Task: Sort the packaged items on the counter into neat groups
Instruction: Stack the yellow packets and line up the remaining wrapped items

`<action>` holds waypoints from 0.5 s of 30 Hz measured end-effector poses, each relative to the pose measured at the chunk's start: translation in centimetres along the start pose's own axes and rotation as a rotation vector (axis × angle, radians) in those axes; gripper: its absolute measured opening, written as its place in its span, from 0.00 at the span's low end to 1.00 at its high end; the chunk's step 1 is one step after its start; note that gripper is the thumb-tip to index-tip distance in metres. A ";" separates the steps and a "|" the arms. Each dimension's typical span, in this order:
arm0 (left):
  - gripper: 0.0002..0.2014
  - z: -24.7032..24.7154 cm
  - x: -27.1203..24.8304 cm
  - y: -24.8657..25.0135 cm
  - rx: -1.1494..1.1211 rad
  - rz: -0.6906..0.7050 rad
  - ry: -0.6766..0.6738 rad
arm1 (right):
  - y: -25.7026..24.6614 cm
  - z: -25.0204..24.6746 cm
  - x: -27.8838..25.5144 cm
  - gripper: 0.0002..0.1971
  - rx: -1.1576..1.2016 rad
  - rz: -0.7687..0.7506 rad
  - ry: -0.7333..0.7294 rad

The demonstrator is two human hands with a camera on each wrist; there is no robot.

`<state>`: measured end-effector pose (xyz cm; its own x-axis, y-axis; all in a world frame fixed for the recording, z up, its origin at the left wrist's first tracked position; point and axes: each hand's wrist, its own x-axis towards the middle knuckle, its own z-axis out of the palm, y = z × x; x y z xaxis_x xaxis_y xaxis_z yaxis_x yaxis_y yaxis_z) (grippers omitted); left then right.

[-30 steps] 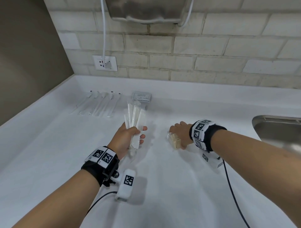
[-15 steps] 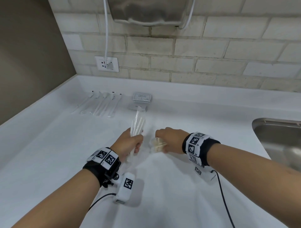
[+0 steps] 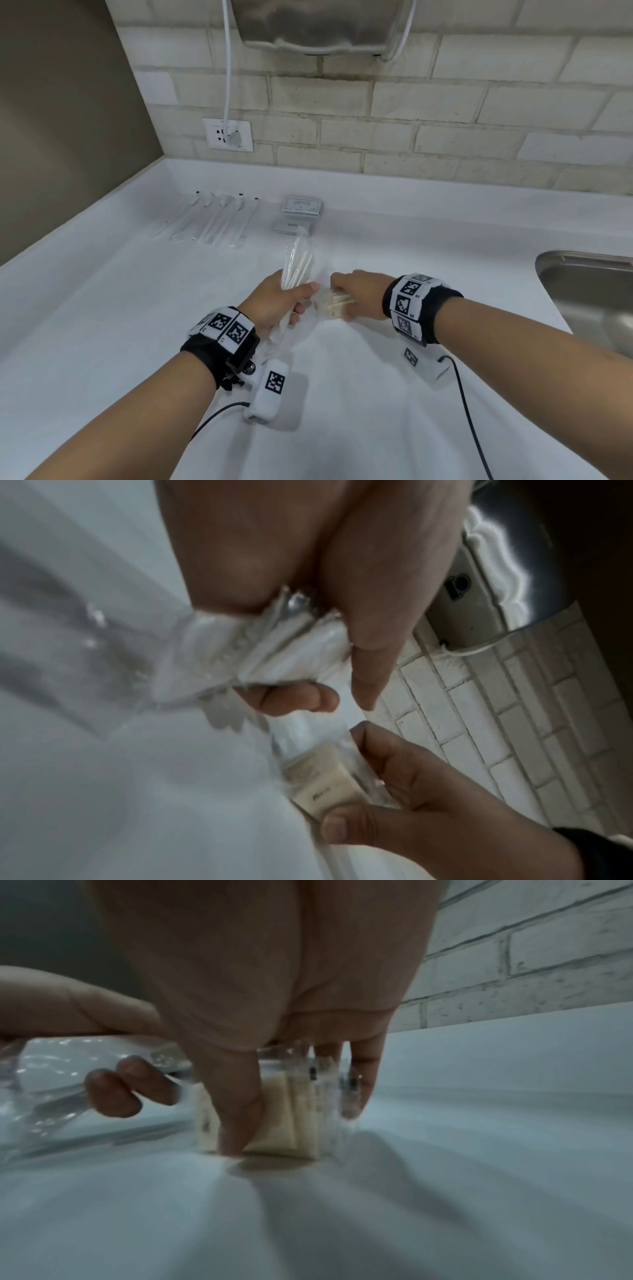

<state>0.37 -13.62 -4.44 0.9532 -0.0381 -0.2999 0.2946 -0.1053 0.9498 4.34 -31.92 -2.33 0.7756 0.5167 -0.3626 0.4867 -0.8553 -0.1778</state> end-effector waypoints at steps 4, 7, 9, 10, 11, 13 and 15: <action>0.18 -0.4 0.1 0.1 -0.014 -0.003 0.021 | -0.6 0.3 0.4 0.24 -0.194 -0.028 0.006; 0.18 -0.4 0.1 0.2 -0.010 -0.007 0.019 | -0.8 1.1 0.5 0.22 -0.176 -0.027 -0.037; 0.19 -0.4 0.3 0.2 -0.005 -0.011 0.015 | -0.6 1.2 0.5 0.21 -0.158 -0.032 -0.020; 0.19 -0.4 0.4 0.2 -0.002 -0.011 0.010 | -0.5 1.1 0.5 0.20 -0.151 -0.038 -0.013; 0.19 -0.5 0.5 0.3 -0.002 -0.008 0.007 | -0.5 1.1 0.5 0.20 -0.146 -0.042 -0.014; 0.19 -0.7 0.7 0.5 -0.012 0.001 0.010 | -0.4 0.7 0.7 0.21 -0.123 -0.044 -0.047; 0.18 -1.1 0.9 0.8 -0.025 0.009 0.021 | -0.2 0.0 1.1 0.23 -0.039 -0.033 -0.084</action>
<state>1.50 -12.61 -3.84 0.9569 -0.0181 -0.2900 0.2877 -0.0799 0.9544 5.13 -31.20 -2.73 0.7234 0.5381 -0.4326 0.5279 -0.8349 -0.1558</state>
